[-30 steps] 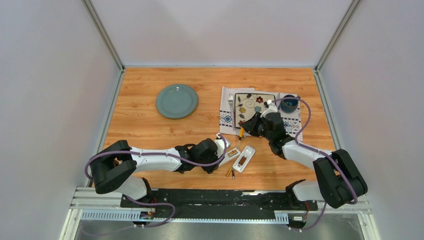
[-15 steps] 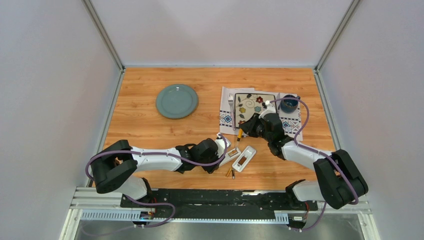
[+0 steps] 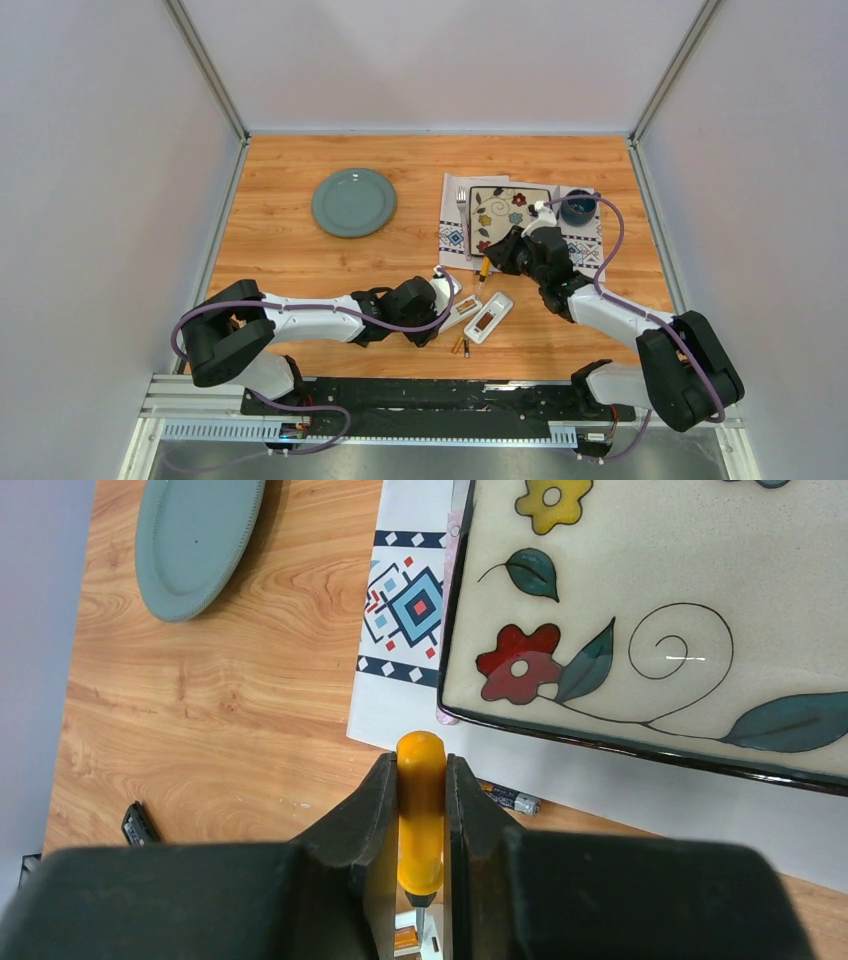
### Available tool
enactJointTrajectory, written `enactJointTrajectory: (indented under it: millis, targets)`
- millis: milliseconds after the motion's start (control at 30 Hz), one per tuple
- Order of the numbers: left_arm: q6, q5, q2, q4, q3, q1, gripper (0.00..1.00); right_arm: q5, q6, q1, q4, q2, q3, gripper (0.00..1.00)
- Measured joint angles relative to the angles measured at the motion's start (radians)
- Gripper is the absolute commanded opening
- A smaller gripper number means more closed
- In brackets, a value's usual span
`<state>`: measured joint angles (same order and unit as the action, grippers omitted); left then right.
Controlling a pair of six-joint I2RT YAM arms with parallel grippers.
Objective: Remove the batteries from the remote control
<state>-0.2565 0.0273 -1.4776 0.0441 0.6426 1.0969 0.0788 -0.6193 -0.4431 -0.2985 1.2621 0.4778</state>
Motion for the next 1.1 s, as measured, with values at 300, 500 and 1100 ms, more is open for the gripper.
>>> enactJointTrajectory:
  millis: [300,500,1100]
  targets:
    - [0.0,0.0,-0.003,0.0,0.002,0.0,0.0,0.01,-0.001,0.0,-0.003,0.008,-0.005,0.0]
    - [0.0,-0.001,-0.008,0.006,0.009,0.0,0.0,0.013,-0.001,-0.006,-0.013,0.026,-0.006,0.0]
    - [0.0,-0.005,-0.013,0.0,0.012,0.0,0.0,-0.034,0.006,-0.037,0.016,-0.018,-0.007,0.0]
